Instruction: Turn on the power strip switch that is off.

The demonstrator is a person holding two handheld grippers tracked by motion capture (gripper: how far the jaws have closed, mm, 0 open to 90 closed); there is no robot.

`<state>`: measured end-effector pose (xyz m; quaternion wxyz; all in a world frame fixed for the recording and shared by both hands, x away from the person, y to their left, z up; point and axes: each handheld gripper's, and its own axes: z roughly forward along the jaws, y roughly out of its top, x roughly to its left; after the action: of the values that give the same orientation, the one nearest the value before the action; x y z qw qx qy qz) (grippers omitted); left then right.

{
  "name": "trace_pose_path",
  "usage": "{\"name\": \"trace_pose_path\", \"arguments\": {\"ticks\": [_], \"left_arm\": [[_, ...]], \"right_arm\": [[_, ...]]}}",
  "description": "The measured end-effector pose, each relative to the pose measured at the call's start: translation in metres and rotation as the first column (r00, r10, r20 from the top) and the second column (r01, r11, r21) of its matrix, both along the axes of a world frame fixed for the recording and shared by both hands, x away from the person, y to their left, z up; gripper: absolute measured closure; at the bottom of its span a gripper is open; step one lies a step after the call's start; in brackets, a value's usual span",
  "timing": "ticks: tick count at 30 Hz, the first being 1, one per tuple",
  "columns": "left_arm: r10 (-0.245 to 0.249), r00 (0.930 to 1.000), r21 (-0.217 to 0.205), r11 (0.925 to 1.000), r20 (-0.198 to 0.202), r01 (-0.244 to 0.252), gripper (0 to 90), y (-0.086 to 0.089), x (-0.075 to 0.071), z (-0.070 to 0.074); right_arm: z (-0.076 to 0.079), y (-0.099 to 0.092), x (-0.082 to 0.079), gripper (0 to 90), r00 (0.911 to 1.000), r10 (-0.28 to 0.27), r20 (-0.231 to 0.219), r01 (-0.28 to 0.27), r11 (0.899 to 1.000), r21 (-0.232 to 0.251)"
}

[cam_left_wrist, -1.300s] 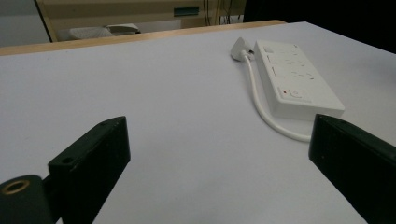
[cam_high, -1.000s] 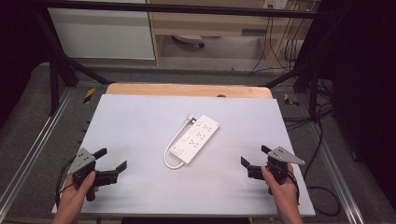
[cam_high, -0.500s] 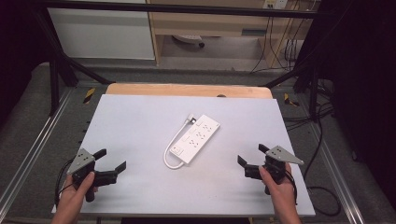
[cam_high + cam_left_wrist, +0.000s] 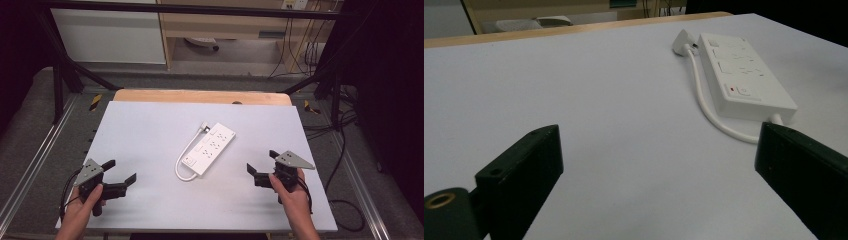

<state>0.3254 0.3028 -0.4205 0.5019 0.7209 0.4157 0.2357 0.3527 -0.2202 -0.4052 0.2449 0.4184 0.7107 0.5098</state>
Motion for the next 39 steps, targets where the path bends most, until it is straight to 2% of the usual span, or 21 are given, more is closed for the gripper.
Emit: {"name": "trace_pose_path", "arguments": {"ticks": [4,7,10,19,24,28,35,39], "left_arm": [[0.008,0.9999,0.012,0.9999,-0.006,-0.008,5.4,0.003,0.000,-0.002],[0.012,0.9999,0.000,0.9999,-0.006,-0.012,5.6,0.005,0.000,-0.001],[0.012,0.9999,0.001,0.9999,-0.006,-0.012,5.6,0.004,0.001,-0.001],[0.009,0.9999,0.008,0.9999,-0.009,-0.009,5.7,0.004,0.000,-0.002],[0.010,0.9999,0.010,0.9999,-0.011,-0.010,5.7,0.004,0.000,-0.002],[0.008,0.9999,0.010,0.9999,-0.010,-0.008,5.7,0.003,0.000,-0.002],[0.011,0.9997,0.004,0.9999,-0.022,-0.011,5.6,0.003,0.001,-0.003],[0.012,0.9997,0.015,0.9998,-0.019,-0.012,5.6,0.004,0.001,-0.003]], "right_arm": [[0.005,0.007,0.006,3.6,0.9998,0.017,-0.005,-0.017,1.000,0.004],[0.009,0.013,0.012,3.4,0.9994,0.032,-0.011,-0.032,0.999,0.027],[0.013,0.020,0.018,3.2,0.9991,0.042,-0.004,-0.042,0.999,0.029],[0.024,0.033,0.028,3.2,0.9996,0.029,0.003,-0.029,0.998,0.056],[0.026,0.037,0.035,3.2,0.9998,0.018,0.008,-0.019,0.998,0.056],[0.027,0.039,0.040,3.2,1.0000,0.006,0.004,-0.006,0.997,0.078],[0.032,0.043,0.052,3.1,0.9999,-0.003,0.014,0.002,0.997,0.078],[0.033,0.047,0.058,3.4,0.9998,-0.008,0.019,0.007,0.997,0.073]]}}
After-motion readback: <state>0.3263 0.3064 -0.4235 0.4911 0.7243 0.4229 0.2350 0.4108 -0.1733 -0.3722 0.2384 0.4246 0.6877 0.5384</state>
